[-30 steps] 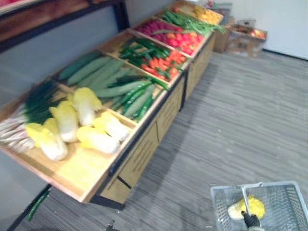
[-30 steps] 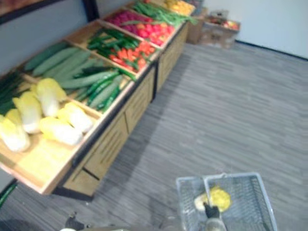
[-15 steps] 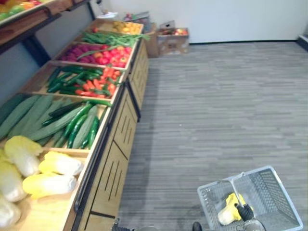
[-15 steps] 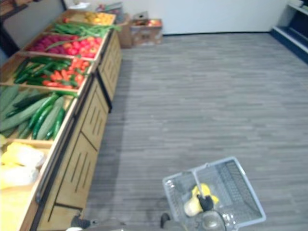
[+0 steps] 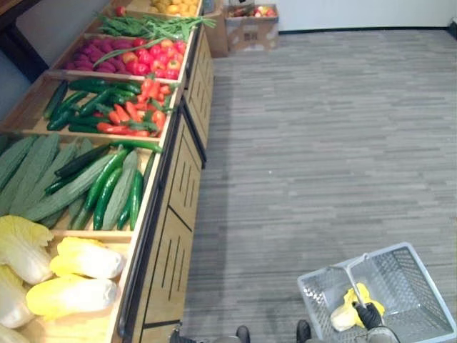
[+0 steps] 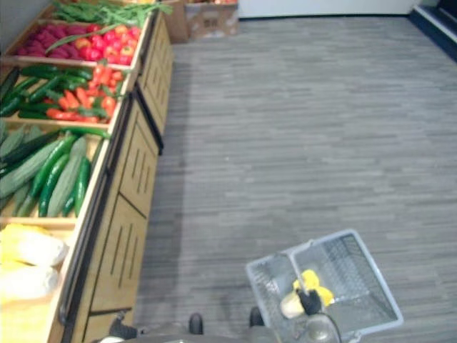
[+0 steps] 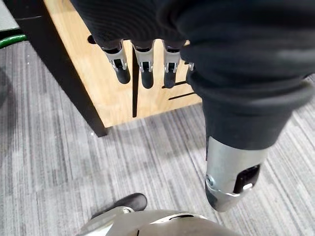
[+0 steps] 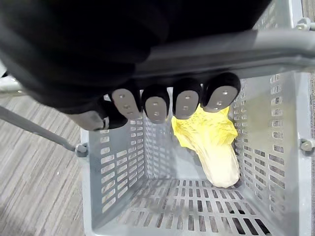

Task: Pick vegetable in the basket

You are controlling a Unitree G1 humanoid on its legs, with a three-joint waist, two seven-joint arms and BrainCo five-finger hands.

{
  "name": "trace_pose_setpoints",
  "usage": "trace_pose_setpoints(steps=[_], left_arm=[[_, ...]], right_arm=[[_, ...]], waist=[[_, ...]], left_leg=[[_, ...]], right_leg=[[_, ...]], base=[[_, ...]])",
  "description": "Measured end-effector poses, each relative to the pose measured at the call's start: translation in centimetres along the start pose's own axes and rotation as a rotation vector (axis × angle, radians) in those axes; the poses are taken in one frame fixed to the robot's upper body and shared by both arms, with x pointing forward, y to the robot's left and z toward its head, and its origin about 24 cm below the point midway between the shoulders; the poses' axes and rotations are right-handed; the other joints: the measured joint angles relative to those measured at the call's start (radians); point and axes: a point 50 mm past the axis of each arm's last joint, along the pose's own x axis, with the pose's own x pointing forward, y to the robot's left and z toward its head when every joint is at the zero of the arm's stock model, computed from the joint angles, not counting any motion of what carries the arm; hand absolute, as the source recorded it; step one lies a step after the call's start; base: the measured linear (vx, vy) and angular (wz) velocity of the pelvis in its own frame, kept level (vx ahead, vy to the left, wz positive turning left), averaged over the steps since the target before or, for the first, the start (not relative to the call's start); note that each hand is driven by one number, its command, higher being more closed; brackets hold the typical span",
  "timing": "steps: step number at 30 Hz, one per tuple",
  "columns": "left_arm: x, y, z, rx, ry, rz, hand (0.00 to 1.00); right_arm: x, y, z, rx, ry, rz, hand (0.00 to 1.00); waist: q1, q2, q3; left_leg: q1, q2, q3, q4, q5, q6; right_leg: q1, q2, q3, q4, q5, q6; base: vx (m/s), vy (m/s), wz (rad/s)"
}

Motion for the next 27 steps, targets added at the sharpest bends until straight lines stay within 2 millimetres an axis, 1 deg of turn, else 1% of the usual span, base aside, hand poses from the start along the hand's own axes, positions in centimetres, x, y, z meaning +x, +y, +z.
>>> trace_pose_setpoints(steps=[1,2,3,4,5,6,7,8,9,10,11,12,13,14,15,16,17,18,19,20,21,22,23,24,25,26,27], left_arm=[[0.0,0.0,0.1,0.013,-0.010,-0.012,0.00],[0.0,0.0,0.2,0.021,-0.016,-0.019,0.00],[0.2,0.5,0.3,0.035,-0.034,-0.021,0.00],[0.3,0.8,0.3,0.044,-0.040,-0.019,0.00],[0.3,0.8,0.3,0.046,-0.042,-0.019,0.00],[0.3,0.8,0.3,0.049,-0.045,-0.023,0.00],[0.4,1.0,0.5,0.042,-0.048,-0.017,0.00],[0.4,1.0,0.6,0.040,-0.052,-0.018,0.00],[0.5,0.9,1.1,0.035,-0.064,-0.019,0.00],[0.6,0.9,1.7,0.032,-0.077,-0.018,0.00],[0.8,1.0,2.7,0.026,-0.107,-0.012,0.00],[0.8,1.1,3.2,0.022,-0.122,-0.009,0.00],[1.0,1.2,4.4,0.010,-0.159,0.000,0.00],[1.0,1.2,4.7,-0.002,-0.170,0.004,0.00],[1.0,1.1,4.9,-0.016,-0.172,0.004,0.00],[0.9,0.7,5.1,-0.040,-0.174,-0.002,0.00],[0.8,0.4,5.0,-0.060,-0.167,-0.008,0.00],[0.8,0.3,4.5,-0.103,-0.138,-0.007,0.00],[0.8,0.3,4.4,-0.118,-0.129,-0.002,0.00],[0.8,0.4,4.1,-0.133,-0.117,0.004,0.00],[0.8,0.5,3.7,-0.159,-0.100,0.014,0.00],[0.8,0.6,3.7,-0.170,-0.093,0.020,0.00],[0.8,0.8,3.5,-0.193,-0.082,0.030,0.00],[0.9,1.0,3.4,-0.232,-0.071,0.040,0.00],[0.9,1.1,3.3,-0.264,-0.059,0.048,0.00],[0.9,1.2,3.1,-0.311,-0.044,0.060,0.00],[0.9,1.3,3.2,-0.354,-0.038,0.079,0.00]], right_arm=[[-0.1,-0.2,-0.2,0.010,0.005,-0.008,1.00],[0.0,-0.3,-0.2,0.015,0.007,-0.014,1.00],[-0.2,-0.1,-0.4,0.026,0.010,-0.012,1.00],[-0.3,0.3,-0.5,0.032,0.016,-0.002,1.00],[-0.3,0.4,-0.5,0.033,0.016,0.003,1.00],[-0.5,0.8,-0.9,0.036,0.028,0.016,1.00],[-0.7,1.0,-1.1,0.039,0.039,0.021,1.00],[-0.6,1.0,-1.2,0.041,0.044,0.022,1.00],[-0.5,1.1,-1.1,0.052,0.051,0.021,1.00],[-0.5,1.1,-1.0,0.065,0.054,0.018,1.00],[-0.5,1.2,-1.2,0.080,0.065,0.015,1.00],[-0.6,1.2,-1.4,0.090,0.074,0.011,1.00],[-0.6,1.1,-1.5,0.098,0.086,0.007,1.00],[-0.6,1.0,-1.7,0.118,0.098,0.000,1.00],[-0.6,0.9,-1.8,0.124,0.106,-0.006,1.00],[-0.5,0.8,-2.0,0.135,0.125,-0.014,1.00],[-0.4,0.7,-1.9,0.141,0.126,-0.019,1.00],[-0.3,0.4,-1.8,0.161,0.130,-0.032,1.00],[-0.3,0.5,-1.8,0.163,0.132,-0.033,1.00],[-0.4,0.6,-2.0,0.162,0.139,-0.030,1.00],[-0.5,0.7,-2.3,0.162,0.148,-0.025,1.00],[-0.6,0.8,-2.4,0.163,0.152,-0.024,1.00],[-0.9,1.0,-2.9,0.162,0.167,-0.020,1.00],[-1.1,1.2,-3.4,0.167,0.187,-0.016,1.00],[-1.2,1.3,-3.4,0.169,0.188,-0.015,1.00],[-1.1,1.3,-3.3,0.171,0.186,-0.018,1.00],[-1.1,1.4,-3.2,0.179,0.183,-0.023,1.00]], waist=[[0.000,0.000,0.000],[-0.002,0.000,0.003],[-0.005,-0.019,0.014],[-0.012,-0.032,0.028],[-0.014,-0.029,0.030],[-0.025,-0.034,0.031],[-0.036,-0.029,0.034],[-0.042,-0.024,0.035],[-0.052,-0.013,0.042],[-0.053,-0.005,0.049],[-0.055,-0.007,0.053],[-0.057,-0.010,0.055],[-0.058,-0.025,0.066],[-0.057,-0.033,0.071],[-0.059,-0.027,0.076],[-0.064,-0.015,0.077],[-0.065,-0.006,0.073],[-0.064,0.004,0.071],[-0.064,0.006,0.070],[-0.064,0.009,0.068],[-0.063,0.010,0.067],[-0.064,0.010,0.067],[-0.064,0.006,0.069],[-0.049,0.002,0.072],[-0.046,0.002,0.072],[-0.043,-0.003,0.075],[-0.030,-0.005,0.076]], left_leg=[[0.017,-0.008,0.001,0.010,-0.016,0.011],[0.028,-0.012,0.000,0.013,-0.024,0.020],[0.069,-0.038,-0.003,0.009,-0.038,0.042],[0.100,-0.053,-0.009,0.010,-0.053,0.060],[0.103,-0.054,-0.011,0.011,-0.056,0.061],[0.121,-0.052,-0.031,0.012,-0.071,0.069],[0.132,-0.039,-0.047,0.007,-0.077,0.067],[0.133,-0.027,-0.054,0.007,-0.082,0.065],[0.140,-0.003,-0.067,-0.001,-0.088,0.058],[0.149,0.015,-0.074,-0.012,-0.090,0.055],[0.149,0.028,-0.091,-0.016,-0.091,0.053],[0.151,0.032,-0.099,-0.018,-0.093,0.050],[0.174,0.038,-0.118,-0.028,-0.102,0.036],[0.195,0.045,-0.132,-0.028,-0.122,0.024],[0.205,0.057,-0.146,-0.027,-0.130,0.023],[0.204,0.080,-0.163,0.004,-0.132,0.021],[0.190,0.099,-0.173,0.048,-0.121,0.004],[0.164,0.120,-0.182,0.121,-0.083,-0.050],[0.156,0.126,-0.195,0.157,-0.061,-0.065],[0.133,0.139,-0.213,0.218,-0.023,-0.092],[0.083,0.147,-0.241,0.340,0.050,-0.122],[0.057,0.146,-0.255,0.400,0.088,-0.139],[-0.035,0.144,-0.284,0.600,0.262,-0.190],[-0.125,0.161,-0.253,0.803,0.240,-0.238],[-0.156,0.171,-0.228,0.857,0.210,-0.223],[-0.199,0.179,-0.187,0.907,0.164,-0.202],[-0.283,0.181,-0.129,0.935,0.089,-0.152]], right_leg=[[-0.064,-0.015,0.000,0.182,-0.032,0.016],[-0.100,-0.022,0.001,0.275,-0.033,0.016],[-0.189,-0.053,0.008,0.502,-0.013,0.006],[-0.242,-0.078,0.015,0.636,-0.005,-0.002],[-0.250,-0.080,0.016,0.654,-0.012,-0.006],[-0.276,-0.078,0.000,0.675,-0.034,-0.035],[-0.299,-0.067,-0.027,0.639,-0.058,-0.040],[-0.309,-0.056,-0.043,0.602,-0.061,-0.043],[-0.331,-0.030,-0.067,0.505,-0.060,-0.043],[-0.344,-0.012,-0.079,0.412,-0.053,-0.035],[-0.356,-0.004,-0.079,0.262,-0.017,-0.028],[-0.359,-0.005,-0.074,0.185,0.011,-0.029],[-0.356,-0.007,-0.054,0.045,0.089,-0.019],[-0.351,-0.014,-0.038,-0.036,0.164,-0.011],[-0.349,-0.009,-0.045,-0.015,0.220,-0.015],[-0.367,0.008,-0.048,0.058,0.234,-0.034],[-0.381,0.018,-0.061,0.112,0.188,-0.060],[-0.381,0.029,-0.087,0.177,0.134,-0.091],[-0.372,0.034,-0.099,0.196,0.112,-0.102],[-0.349,0.042,-0.115,0.206,0.083,-0.115],[-0.303,0.050,-0.142,0.197,0.051,-0.127],[-0.284,0.051,-0.151,0.189,0.041,-0.130],[-0.203,0.052,-0.175,0.146,0.016,-0.145],[-0.118,0.064,-0.191,0.103,0.007,-0.156],[-0.079,0.069,-0.193,0.080,0.006,-0.158],[-0.022,0.075,-0.194,0.037,0.001,-0.164],[0.049,0.079,-0.197,-0.013,-0.005,-0.168]], base=[[0.08,0.072,0.03],[0.13,0.113,0.10],[0.18,0.087,0.18],[0.16,0.066,0.17],[0.19,0.012,0.26],[0.21,-0.007,0.35],[0.26,-0.020,0.40],[0.27,-0.054,0.39],[0.23,-0.064,0.26],[0.39,-0.144,0.36],[0.36,-0.156,0.35],[0.39,-0.183,0.47],[0.45,-0.251,0.47],[0.46,-0.269,0.44],[0.52,-0.332,0.38],[0.43,-0.294,0.26],[0.52,-0.360,0.24],[0.46,-0.308,0.19],[0.48,-0.305,0.23],[0.52,-0.298,0.33],[0.52,-0.299,0.36],[0.50,-0.279,0.53],[0.46,-0.244,0.45],[0.44,-0.226,0.39],[0.44,-0.202,0.16],[0.46,-0.189,0.13],[0.43,-0.160,0.08]])
